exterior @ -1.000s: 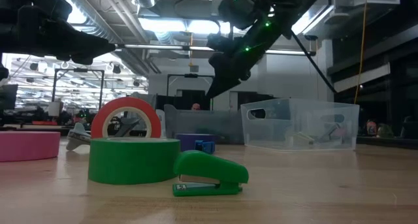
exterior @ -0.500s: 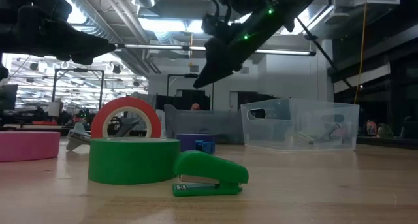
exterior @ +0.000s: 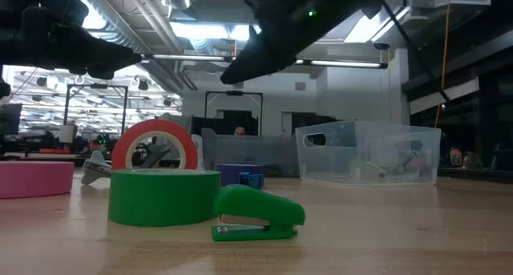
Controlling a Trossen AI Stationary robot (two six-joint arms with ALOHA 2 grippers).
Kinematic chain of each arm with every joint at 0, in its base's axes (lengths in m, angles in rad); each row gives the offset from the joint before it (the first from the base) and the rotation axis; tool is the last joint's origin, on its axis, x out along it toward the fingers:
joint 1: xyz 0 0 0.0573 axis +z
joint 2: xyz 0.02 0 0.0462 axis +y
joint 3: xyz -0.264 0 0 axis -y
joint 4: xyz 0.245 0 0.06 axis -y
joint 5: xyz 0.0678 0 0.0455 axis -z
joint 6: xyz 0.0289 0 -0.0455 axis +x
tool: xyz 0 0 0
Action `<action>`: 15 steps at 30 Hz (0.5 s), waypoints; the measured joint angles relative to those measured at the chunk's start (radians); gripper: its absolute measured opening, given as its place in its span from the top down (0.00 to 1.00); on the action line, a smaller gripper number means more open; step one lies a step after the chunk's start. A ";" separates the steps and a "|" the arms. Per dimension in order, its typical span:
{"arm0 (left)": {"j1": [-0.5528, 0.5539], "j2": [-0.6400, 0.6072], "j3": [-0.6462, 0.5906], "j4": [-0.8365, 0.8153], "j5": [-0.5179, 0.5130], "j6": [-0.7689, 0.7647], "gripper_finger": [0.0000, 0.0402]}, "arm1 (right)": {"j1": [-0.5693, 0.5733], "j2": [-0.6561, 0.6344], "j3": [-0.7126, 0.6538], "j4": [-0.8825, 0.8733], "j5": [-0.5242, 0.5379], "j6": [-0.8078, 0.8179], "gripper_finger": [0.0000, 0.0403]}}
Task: Pick and place Stapler, Stapler remover, tape
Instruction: Put the green stapler into the black bin
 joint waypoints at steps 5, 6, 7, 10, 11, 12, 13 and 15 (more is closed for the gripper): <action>0.000 0.000 0.000 0.000 0.000 0.000 0.58 | 0.036 0.000 0.000 0.011 0.000 0.000 0.68; 0.000 0.000 0.000 0.000 0.000 0.000 0.58 | 0.043 0.000 0.000 0.011 0.000 0.001 0.71; 0.000 0.000 0.000 0.000 0.000 0.000 0.58 | 0.049 0.000 0.000 0.012 0.000 0.001 0.73; 0.000 0.000 0.000 0.000 0.000 0.000 0.58 | 0.067 0.000 0.000 0.013 0.000 0.000 0.82; 0.000 0.000 0.000 0.000 0.000 0.000 0.58 | 0.073 0.000 0.000 0.013 0.000 0.000 0.85; 0.000 0.000 0.000 0.000 0.000 0.000 0.58 | 0.078 0.000 0.000 0.013 0.000 0.000 0.88; 0.000 0.000 0.000 0.000 0.000 0.000 0.58 | 0.083 0.000 0.000 0.013 -0.002 0.000 0.91; 0.000 0.000 0.000 0.000 0.000 0.000 0.58 | 0.092 0.000 0.000 0.011 -0.014 0.000 0.97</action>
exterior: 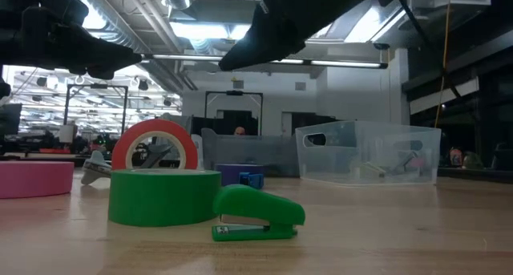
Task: Pick and place Stapler, Stapler remover, tape
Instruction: Put the green stapler into the black bin
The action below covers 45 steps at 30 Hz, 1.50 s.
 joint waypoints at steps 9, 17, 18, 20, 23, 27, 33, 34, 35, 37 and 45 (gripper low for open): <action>0.000 0.000 0.000 0.000 0.000 0.000 0.58 | 0.035 0.000 0.001 -0.038 -0.048 0.000 0.99; 0.000 0.000 0.000 0.000 0.000 0.000 0.58 | 0.077 0.000 0.001 -0.097 -0.154 -0.046 1.00; 0.000 0.000 0.000 0.000 0.000 0.000 0.58 | 0.084 0.000 0.001 -0.102 -0.182 -0.059 1.00; 0.000 0.000 0.000 0.000 0.000 0.000 0.58 | 0.100 0.000 0.001 -0.105 -0.220 -0.072 1.00; 0.000 0.000 0.000 0.000 0.000 0.000 0.58 | 0.122 0.000 0.001 -0.104 -0.253 -0.075 0.99; 0.000 0.000 0.000 0.000 0.000 0.000 0.58 | 0.144 0.000 0.001 -0.105 -0.260 -0.064 0.95; 0.000 0.000 0.000 0.000 0.000 0.000 0.58 | 0.169 0.000 0.001 -0.142 -0.259 -0.052 0.87; 0.000 0.000 0.000 0.000 0.000 0.000 0.58 | 0.174 0.000 0.001 -0.155 -0.259 -0.052 0.86; 0.000 0.000 0.000 0.000 0.000 0.000 0.58 | 0.178 0.000 0.001 -0.169 -0.258 -0.052 0.85; 0.000 0.000 0.000 0.000 0.000 0.000 0.58 | 0.187 0.000 0.001 -0.192 -0.257 -0.052 0.83; 0.000 0.000 0.000 0.000 0.000 0.000 0.58 | 0.227 0.039 0.001 -0.179 -0.203 -0.048 0.69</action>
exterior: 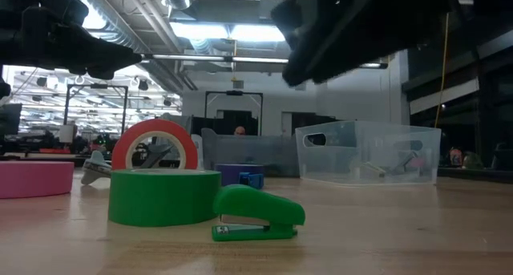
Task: Pick and place Stapler, Stapler remover, tape
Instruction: Put the green stapler into the black bin
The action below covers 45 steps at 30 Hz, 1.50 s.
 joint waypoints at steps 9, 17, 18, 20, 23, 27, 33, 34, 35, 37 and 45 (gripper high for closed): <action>0.000 0.000 0.000 0.000 0.000 0.000 0.58 | 0.002 0.085 0.000 0.099 0.007 0.080 0.58; 0.000 0.000 0.000 0.000 0.000 0.000 0.58 | 0.036 0.135 0.000 0.141 0.007 0.188 0.56; 0.000 0.000 0.000 0.000 0.000 0.000 0.58 | 0.042 0.139 0.000 0.149 0.007 0.203 0.56; 0.000 0.000 0.000 0.000 0.000 0.000 0.58 | 0.050 0.148 0.000 0.159 0.007 0.224 0.56; 0.000 0.000 0.000 0.000 0.000 0.000 0.58 | 0.057 0.162 0.000 0.176 0.007 0.250 0.56; 0.000 0.000 0.000 0.000 0.000 0.000 0.58 | 0.060 0.185 0.000 0.214 0.008 0.262 0.56; 0.000 0.000 0.000 -0.001 0.000 0.000 0.58 | 0.060 0.235 0.019 0.251 0.008 0.265 0.56; 0.000 0.000 0.000 0.000 0.000 0.000 0.58 | 0.060 0.240 0.025 0.253 0.008 0.265 0.56; 0.000 0.000 0.000 0.000 0.000 0.000 0.58 | 0.060 0.246 0.031 0.258 0.008 0.265 0.56; 0.000 0.000 0.000 0.000 0.000 0.000 0.58 | 0.060 0.256 0.043 0.268 0.008 0.264 0.56; 0.000 0.000 0.000 0.000 0.000 0.000 0.58 | 0.060 0.293 0.066 0.261 0.008 0.263 0.56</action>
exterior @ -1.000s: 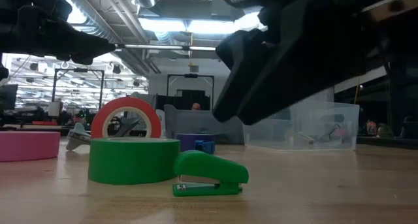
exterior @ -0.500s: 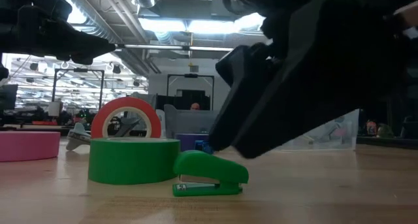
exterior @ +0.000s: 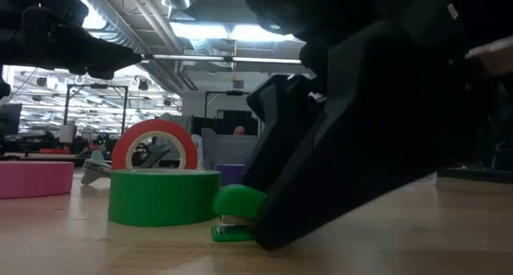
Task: Pick and place Stapler, Stapler remover, tape
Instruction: Put the green stapler into the black bin
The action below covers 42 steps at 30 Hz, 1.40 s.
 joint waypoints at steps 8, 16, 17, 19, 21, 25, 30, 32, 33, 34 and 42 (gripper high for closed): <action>0.000 0.000 0.000 0.000 0.000 0.000 0.58 | -0.001 0.001 0.000 -0.004 0.004 0.002 0.75; 0.000 0.000 0.000 0.000 0.000 0.000 0.58 | -0.007 0.001 0.000 -0.004 -0.001 -0.013 0.82; 0.000 0.000 0.000 0.000 0.000 0.000 0.58 | -0.010 0.001 0.000 -0.004 -0.001 -0.024 0.82; 0.000 0.000 0.000 0.000 0.000 0.000 0.58 | -0.016 -0.003 0.000 -0.009 -0.004 -0.038 0.82; 0.000 0.000 0.000 0.000 0.000 0.000 0.58 | -0.025 -0.012 0.000 -0.021 -0.003 -0.060 0.82; 0.000 0.000 0.000 0.000 0.000 0.000 0.58 | -0.048 -0.040 -0.006 -0.033 -0.001 -0.114 0.82; 0.000 0.000 0.000 0.001 0.000 0.000 0.58 | -0.085 -0.085 -0.056 -0.035 -0.001 -0.160 0.82; 0.000 0.000 0.000 0.000 0.000 0.000 0.58 | -0.101 -0.107 -0.076 -0.034 -0.001 -0.169 0.82; 0.000 0.000 0.000 0.001 0.000 0.000 0.58 | -0.111 -0.117 -0.087 -0.030 -0.001 -0.175 0.82; 0.000 0.000 0.000 0.001 0.000 0.000 0.58 | -0.119 -0.129 -0.101 -0.031 0.000 -0.182 0.82; 0.000 0.000 0.000 0.001 0.000 0.000 0.58 | -0.190 -0.179 -0.134 -0.031 -0.001 -0.231 0.81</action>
